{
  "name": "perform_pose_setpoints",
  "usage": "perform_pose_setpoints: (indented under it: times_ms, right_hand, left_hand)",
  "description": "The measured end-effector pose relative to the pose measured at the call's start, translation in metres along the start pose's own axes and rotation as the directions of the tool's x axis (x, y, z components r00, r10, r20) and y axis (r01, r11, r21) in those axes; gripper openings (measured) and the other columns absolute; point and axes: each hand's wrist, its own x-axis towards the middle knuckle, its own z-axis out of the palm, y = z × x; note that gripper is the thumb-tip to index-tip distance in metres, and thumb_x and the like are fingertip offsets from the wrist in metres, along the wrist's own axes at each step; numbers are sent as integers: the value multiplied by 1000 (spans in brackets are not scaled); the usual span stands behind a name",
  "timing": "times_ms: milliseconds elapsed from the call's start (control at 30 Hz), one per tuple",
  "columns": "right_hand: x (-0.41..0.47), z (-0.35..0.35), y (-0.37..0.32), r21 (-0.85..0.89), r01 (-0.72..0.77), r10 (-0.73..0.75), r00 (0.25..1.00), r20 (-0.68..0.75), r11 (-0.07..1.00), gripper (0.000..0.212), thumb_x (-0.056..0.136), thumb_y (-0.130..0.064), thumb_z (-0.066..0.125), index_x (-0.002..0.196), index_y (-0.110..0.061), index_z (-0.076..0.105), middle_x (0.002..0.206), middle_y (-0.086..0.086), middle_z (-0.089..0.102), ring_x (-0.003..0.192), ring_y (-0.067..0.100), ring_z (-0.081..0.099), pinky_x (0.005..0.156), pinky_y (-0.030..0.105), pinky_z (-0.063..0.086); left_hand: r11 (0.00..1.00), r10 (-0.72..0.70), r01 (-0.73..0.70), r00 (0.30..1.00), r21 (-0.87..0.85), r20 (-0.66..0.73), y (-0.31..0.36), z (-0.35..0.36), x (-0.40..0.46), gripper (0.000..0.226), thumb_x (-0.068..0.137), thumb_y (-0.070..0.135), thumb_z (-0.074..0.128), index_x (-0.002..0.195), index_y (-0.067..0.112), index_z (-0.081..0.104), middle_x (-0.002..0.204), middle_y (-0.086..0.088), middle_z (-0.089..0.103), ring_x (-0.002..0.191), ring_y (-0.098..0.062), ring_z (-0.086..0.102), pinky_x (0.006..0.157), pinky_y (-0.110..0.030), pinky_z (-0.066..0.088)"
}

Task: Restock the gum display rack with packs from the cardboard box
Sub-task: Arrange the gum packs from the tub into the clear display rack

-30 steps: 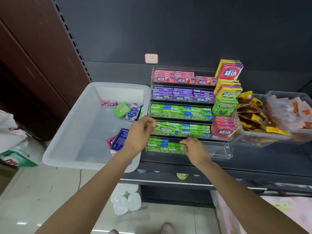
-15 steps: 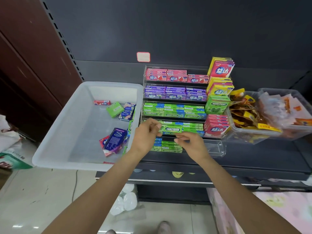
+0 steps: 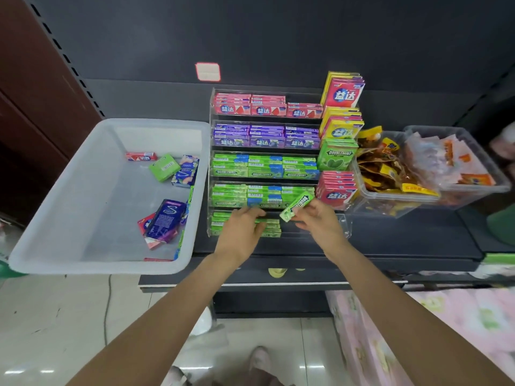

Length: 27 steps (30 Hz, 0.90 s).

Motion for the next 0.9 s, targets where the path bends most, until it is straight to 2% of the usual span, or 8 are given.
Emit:
perform_pose_setpoints:
  times_ms: [133,200,233,433,533,633,733,900]
  right_hand:
    - [7,-10,10,-596,239,-247,966,70,766,25,88,-7,60,70,-18,46,69,-2,54,66,15,53,64,34,46]
    - [6,-9,12,-728,260,-266,958,110,634,6,88,-10,61,90,-15,59,87,2,63,80,19,60,70,38,52]
    - [4,-7,12,-782,241,-260,960,104,575,13,89,-12,60,101,-15,61,96,1,64,87,19,61,72,37,53]
    - [6,11,19,-899,213,-322,943,87,382,23,88,-10,60,110,-16,63,104,1,66,97,21,59,76,33,48]
    - [10,20,22,-942,254,-359,919,164,218,35,55,-6,86,84,-18,72,77,-2,68,74,19,64,59,28,51]
    - [12,30,21,-948,296,-363,902,235,121,49,27,1,88,69,-16,71,68,-1,62,65,18,61,49,24,48]
    - [9,36,25,-935,315,-314,915,252,166,47,44,7,83,85,-12,71,84,4,61,81,22,62,61,30,51]
    - [-3,24,31,-835,183,-271,962,42,519,34,90,-9,58,123,-12,60,114,6,56,109,24,54,81,38,51]
  left_hand:
    - [862,82,-121,992,493,99,-14,0,-4,52,95,15,43,144,23,30,146,3,32,131,-21,31,104,-36,29]
    - [818,77,-144,987,557,141,-19,2,-5,58,93,12,43,147,24,24,150,4,25,136,-19,25,108,-35,25]
    - [805,72,-150,985,575,156,-22,3,-6,61,92,12,43,147,24,21,151,5,24,137,-18,24,109,-35,23]
    - [768,94,-202,974,608,205,-28,2,-9,66,90,8,48,147,25,21,153,5,22,139,-17,24,113,-39,19]
    - [771,75,-199,972,605,225,-26,0,-9,67,89,6,48,147,24,21,154,4,21,139,-19,23,114,-41,18]
    - [779,77,-198,972,596,222,-25,0,-10,66,89,5,48,147,24,22,154,3,20,140,-19,23,113,-43,19]
    - [783,77,-194,973,591,217,-25,-1,-9,66,89,5,48,147,24,22,156,4,15,140,-19,22,113,-43,19]
    - [802,68,-184,973,568,219,-27,0,-9,68,89,3,48,147,25,21,155,3,16,140,-20,21,114,-43,19]
